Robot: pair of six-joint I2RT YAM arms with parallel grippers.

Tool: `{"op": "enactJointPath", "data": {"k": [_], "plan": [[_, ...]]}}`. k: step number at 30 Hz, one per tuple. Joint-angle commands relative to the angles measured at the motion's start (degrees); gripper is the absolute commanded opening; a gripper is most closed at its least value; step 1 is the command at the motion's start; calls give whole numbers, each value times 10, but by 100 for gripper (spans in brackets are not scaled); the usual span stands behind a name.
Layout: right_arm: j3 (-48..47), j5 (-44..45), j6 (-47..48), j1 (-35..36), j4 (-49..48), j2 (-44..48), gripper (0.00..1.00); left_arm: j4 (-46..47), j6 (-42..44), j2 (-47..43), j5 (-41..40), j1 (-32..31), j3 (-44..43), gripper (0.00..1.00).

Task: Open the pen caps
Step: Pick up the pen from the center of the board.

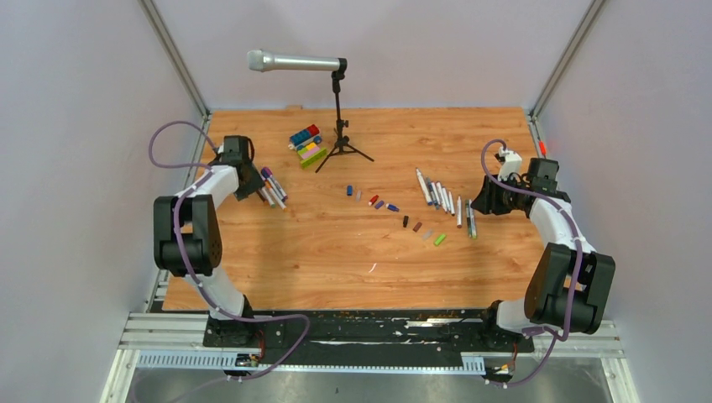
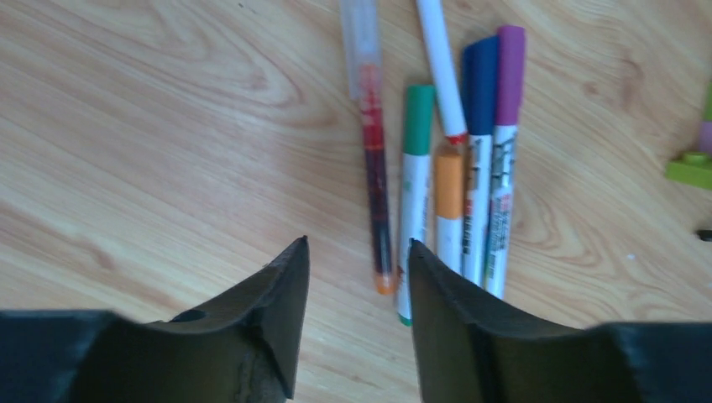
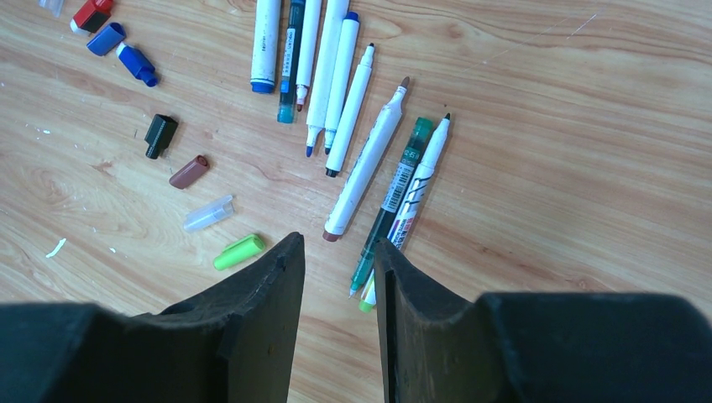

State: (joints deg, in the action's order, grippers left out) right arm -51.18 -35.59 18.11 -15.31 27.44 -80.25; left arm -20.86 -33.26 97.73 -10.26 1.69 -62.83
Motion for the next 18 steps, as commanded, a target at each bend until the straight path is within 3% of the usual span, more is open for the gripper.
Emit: {"op": "enactJointPath", "data": {"k": [1,4,18], "plan": [[-22,-13,7,-3,2,13,37,-40,14,29,-25,18,-60,42],[-22,-13,7,-3,2,12,37,-61,25,61,-18,25,-95,38],[-22,-15,7,-4,4,13,37,-111,27,128,6,27,-173,39]]}}
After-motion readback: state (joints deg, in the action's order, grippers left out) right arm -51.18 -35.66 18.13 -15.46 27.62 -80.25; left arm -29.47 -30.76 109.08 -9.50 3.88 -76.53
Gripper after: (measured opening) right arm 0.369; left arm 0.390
